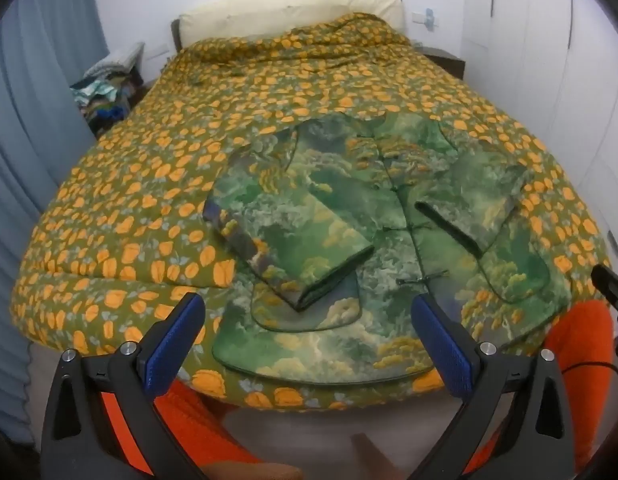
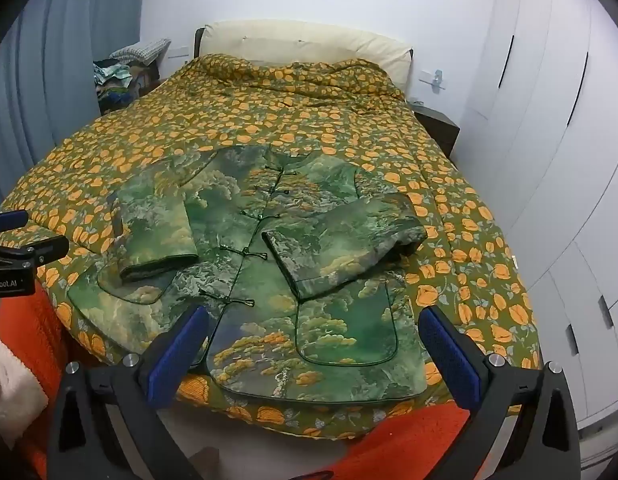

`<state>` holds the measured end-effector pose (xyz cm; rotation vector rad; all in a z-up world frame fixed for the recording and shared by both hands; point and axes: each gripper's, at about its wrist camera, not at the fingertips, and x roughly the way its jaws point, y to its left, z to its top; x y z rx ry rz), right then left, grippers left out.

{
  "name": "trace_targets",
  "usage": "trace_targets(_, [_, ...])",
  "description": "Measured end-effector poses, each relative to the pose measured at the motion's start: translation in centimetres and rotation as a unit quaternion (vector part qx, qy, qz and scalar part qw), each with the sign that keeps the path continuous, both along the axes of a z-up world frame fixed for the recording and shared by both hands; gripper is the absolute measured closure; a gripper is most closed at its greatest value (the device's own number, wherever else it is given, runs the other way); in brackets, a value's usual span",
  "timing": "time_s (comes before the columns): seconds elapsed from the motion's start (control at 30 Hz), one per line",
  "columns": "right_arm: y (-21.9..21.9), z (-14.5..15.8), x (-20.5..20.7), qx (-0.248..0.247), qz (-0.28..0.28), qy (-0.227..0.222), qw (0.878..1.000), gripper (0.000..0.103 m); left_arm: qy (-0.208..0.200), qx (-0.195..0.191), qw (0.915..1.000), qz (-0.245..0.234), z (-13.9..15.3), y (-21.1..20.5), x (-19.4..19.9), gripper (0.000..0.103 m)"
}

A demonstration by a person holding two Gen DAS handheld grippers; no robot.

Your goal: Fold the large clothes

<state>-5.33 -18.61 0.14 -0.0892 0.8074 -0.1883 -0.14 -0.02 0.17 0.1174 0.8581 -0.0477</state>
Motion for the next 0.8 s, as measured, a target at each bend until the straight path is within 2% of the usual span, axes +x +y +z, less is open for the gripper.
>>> trace_targets(0.07, [-0.05, 0.08, -0.06, 0.008, 0.0, -0.006, 1.0, 0.0, 0.016, -0.004, 0.9999, -0.003, -0.02, 0.05, 0.24, 0.0])
trace_targets(0.8, [0.35, 0.14, 0.16, 0.013, 0.003, -0.001, 1.0, 0.0, 0.01, 0.011, 0.9999, -0.001, -0.16, 0.25, -0.2, 0.0])
